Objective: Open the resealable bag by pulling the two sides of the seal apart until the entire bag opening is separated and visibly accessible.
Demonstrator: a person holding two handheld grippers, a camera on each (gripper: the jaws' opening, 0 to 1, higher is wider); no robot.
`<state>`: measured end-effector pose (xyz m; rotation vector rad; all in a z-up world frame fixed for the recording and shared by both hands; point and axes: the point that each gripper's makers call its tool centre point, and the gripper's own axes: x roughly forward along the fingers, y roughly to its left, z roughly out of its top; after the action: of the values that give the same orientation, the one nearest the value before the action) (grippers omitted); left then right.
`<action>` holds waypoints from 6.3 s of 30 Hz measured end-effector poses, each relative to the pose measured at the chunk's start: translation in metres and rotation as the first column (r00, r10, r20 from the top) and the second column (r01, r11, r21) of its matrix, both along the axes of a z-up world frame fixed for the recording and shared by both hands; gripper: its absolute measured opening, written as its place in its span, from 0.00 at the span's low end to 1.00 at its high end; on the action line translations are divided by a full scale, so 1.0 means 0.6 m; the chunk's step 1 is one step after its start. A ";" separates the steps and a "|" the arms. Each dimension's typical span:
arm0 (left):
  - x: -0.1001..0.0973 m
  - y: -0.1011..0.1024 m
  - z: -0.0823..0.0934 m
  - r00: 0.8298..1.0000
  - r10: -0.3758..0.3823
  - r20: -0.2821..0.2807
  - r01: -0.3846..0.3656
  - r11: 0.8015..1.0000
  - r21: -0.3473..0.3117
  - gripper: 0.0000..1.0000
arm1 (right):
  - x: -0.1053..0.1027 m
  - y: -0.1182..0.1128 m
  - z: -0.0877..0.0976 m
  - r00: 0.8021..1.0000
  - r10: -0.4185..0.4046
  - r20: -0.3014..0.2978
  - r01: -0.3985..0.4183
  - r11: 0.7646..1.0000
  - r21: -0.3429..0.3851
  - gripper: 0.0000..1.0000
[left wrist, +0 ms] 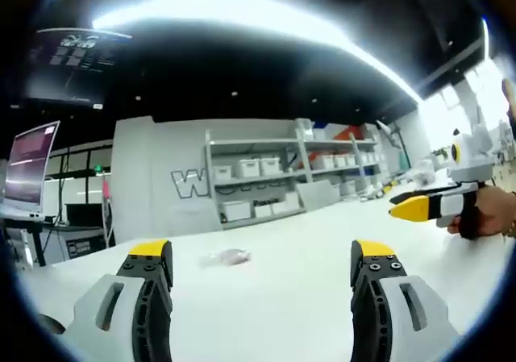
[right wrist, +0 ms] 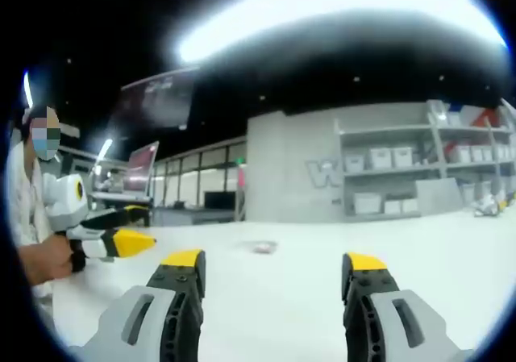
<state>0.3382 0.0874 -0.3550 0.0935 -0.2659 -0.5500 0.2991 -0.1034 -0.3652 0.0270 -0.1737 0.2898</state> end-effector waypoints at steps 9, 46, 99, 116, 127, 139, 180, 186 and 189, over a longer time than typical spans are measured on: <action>0.000 -0.003 -0.007 1.000 -0.008 -0.014 0.009 1.000 0.013 0.90 | -0.001 -0.001 -0.001 1.000 0.001 -0.001 -0.001 1.000 0.005 0.69; -0.008 -0.002 -0.003 1.000 -0.007 -0.011 0.007 1.000 -0.007 0.89 | -0.002 -0.003 0.004 1.000 0.015 0.014 -0.015 0.999 0.030 0.62; 0.003 -0.006 -0.004 0.999 -0.037 -0.028 0.036 0.999 -0.033 0.88 | 0.004 0.010 -0.005 0.999 0.039 -0.009 -0.039 0.999 -0.019 0.51; 0.007 0.009 -0.005 0.999 0.018 -0.047 -0.019 0.999 -0.033 0.89 | 0.015 0.034 -0.029 0.994 0.061 -0.088 -0.071 0.990 -0.118 0.46; 0.002 0.011 -0.004 0.999 0.029 -0.042 -0.029 0.999 -0.019 0.89 | 0.014 0.036 -0.028 0.994 0.070 -0.080 -0.080 0.988 -0.133 0.46; 0.004 0.021 -0.005 0.996 0.062 -0.061 -0.063 0.998 -0.011 0.89 | 0.017 0.043 -0.029 0.990 0.085 -0.113 -0.099 0.987 -0.127 0.46; 0.019 0.054 -0.002 0.988 0.092 -0.127 -0.087 0.995 0.044 0.89 | 0.083 0.087 0.013 0.967 0.132 -0.217 -0.188 0.946 -0.264 0.45; 0.018 0.049 -0.012 0.986 0.084 -0.143 -0.078 0.996 0.047 0.89 | 0.100 0.095 0.010 0.959 0.150 -0.240 -0.208 0.949 -0.238 0.44; 0.017 0.048 -0.012 0.987 0.083 -0.141 -0.076 0.996 0.052 0.89 | 0.104 0.095 0.012 0.959 0.146 -0.241 -0.203 0.951 -0.232 0.44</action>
<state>0.3482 0.1163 -0.3623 0.1085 -0.1095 -0.4807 0.3614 -0.0467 -0.3582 -0.1811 0.0899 0.4832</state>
